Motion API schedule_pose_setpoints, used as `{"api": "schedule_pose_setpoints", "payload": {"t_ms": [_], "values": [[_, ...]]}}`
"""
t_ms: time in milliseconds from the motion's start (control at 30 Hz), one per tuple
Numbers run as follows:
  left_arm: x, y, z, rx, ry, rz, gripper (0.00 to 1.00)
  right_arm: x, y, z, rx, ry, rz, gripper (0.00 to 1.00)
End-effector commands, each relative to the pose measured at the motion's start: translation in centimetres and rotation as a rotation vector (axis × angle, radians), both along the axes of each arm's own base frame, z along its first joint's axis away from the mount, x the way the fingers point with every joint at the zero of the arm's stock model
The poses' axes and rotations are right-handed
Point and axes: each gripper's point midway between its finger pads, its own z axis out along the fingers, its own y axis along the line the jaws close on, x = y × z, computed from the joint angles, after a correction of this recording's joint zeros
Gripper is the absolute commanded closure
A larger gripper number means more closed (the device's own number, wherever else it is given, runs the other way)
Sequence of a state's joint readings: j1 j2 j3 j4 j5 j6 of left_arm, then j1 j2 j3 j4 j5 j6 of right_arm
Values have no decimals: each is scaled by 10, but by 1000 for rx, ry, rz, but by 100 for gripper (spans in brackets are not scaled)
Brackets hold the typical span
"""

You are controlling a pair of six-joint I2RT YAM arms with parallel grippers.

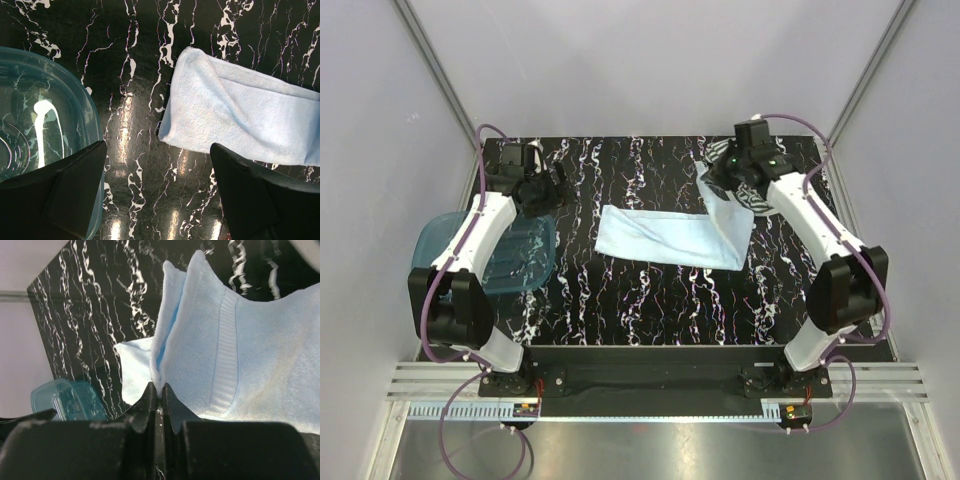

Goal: Roll the towels
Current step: Fold the towel

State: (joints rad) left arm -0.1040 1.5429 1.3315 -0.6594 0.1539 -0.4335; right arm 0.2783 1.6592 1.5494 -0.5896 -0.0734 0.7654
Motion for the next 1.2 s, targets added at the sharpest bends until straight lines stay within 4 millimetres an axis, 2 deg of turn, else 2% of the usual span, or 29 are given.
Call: {"api": "schedule_pose_setpoints", "payload": {"t_ms": [0, 167, 500, 700, 800, 1167], "values": [[4, -4, 6, -9, -36, -25, 10, 15, 33, 19, 47, -69, 14, 100], [5, -6, 1, -12, -15, -33, 10, 17, 76, 12, 46, -77, 82, 100], [5, -5, 0, -9, -12, -28, 10, 6, 136, 5, 45, -107, 181, 100], [5, -3, -1, -5, -9, -23, 10, 4, 155, 15, 37, -177, 199, 100], [6, -1, -2, 1, -5, -15, 10, 0, 165, 13, 32, -185, 218, 100], [6, 4, -3, 4, 1, -2, 10, -21, 211, -24, 16, -157, 325, 100]]}}
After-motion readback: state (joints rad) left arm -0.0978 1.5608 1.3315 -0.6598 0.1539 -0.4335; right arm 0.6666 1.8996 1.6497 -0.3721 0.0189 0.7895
